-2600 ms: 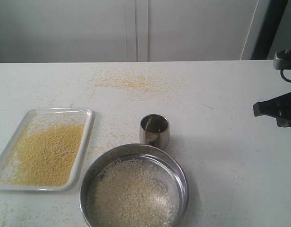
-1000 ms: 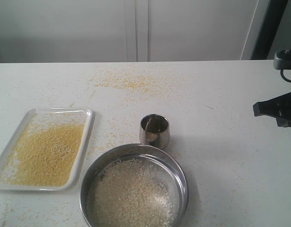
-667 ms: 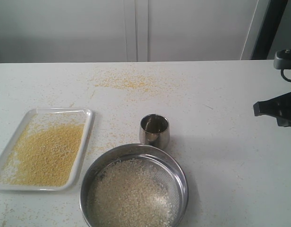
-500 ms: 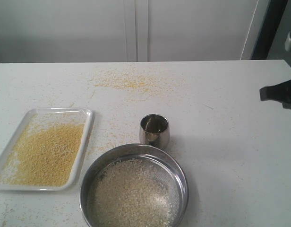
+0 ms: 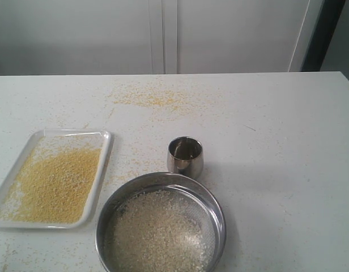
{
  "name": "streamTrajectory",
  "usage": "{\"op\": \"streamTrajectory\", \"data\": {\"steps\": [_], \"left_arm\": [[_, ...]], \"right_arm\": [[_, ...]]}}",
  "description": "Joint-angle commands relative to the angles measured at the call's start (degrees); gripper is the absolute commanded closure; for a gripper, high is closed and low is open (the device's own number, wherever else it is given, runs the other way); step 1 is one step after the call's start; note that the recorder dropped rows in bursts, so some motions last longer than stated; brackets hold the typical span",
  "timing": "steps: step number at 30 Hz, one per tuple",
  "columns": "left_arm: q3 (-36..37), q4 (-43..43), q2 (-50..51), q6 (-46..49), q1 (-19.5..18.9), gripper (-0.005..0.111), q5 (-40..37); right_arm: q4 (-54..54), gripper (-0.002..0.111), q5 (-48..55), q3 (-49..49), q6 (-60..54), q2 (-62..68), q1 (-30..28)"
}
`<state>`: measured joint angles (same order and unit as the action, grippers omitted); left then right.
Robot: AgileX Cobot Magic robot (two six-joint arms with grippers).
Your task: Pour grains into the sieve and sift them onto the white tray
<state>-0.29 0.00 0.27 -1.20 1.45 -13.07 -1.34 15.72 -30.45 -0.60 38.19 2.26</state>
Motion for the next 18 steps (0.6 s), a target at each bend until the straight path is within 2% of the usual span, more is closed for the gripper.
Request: {"op": "streamTrajectory", "data": {"steps": [1, 10, 18], "left_arm": [[0.29, -0.33, -0.27, -0.17, -0.17, 0.106, -0.12], [0.29, -0.33, -0.27, -0.17, -0.17, 0.106, -0.24], [0.29, -0.33, -0.27, -0.17, -0.17, 0.106, -0.24]], "right_arm": [[-0.42, 0.108, -0.22, 4.13, -0.70, -7.15, -0.50], [-0.29, 0.108, 2.02, 10.59, -0.70, -18.02, -0.50], [-0.28, 0.108, 4.34, 11.90, -0.70, -20.87, -0.50]]}}
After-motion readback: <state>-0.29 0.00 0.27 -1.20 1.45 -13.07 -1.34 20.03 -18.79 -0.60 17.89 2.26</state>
